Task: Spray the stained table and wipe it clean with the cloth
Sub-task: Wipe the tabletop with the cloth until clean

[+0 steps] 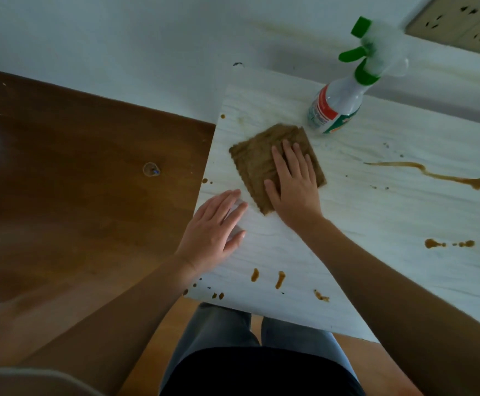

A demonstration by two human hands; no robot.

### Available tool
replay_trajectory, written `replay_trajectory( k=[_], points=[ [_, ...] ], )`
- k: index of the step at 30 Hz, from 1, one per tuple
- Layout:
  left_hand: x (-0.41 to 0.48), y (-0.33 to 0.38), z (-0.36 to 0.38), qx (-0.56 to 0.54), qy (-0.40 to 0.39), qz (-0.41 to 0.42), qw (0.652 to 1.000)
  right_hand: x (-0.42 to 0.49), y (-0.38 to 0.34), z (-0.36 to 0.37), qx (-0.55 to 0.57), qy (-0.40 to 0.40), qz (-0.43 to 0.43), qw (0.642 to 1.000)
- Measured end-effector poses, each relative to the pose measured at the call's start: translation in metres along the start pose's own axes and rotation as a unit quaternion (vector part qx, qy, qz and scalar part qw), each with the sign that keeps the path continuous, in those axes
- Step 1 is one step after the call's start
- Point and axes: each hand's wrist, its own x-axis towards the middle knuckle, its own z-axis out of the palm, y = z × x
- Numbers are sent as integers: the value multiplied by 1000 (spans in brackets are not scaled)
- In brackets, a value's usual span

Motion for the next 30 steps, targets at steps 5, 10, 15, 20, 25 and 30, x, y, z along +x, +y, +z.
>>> replay_trajectory(
  k=[5,10,15,20,25,30],
  points=[
    [0,1,3,-10,4,-4,1000,-22,5,0,7,-13,30,999],
    [-4,0,-1,17,-6,5,1000,53,-16,1,-6,-2,-4,1000],
    [-12,-4,1,21,1,-3,1000,147,-40,-3,-12,17,-35,999],
    [-11,4,1,7,0,-33,999,151,-60,1,-11,29,-35,999],
    [-11,15,4,-13,25,-62,998,76,-52,5,14,-36,-151,988],
    [-12,14,9,-20,32,-68,997,58,-16,-5,5,-43,-129,991]
  ],
)
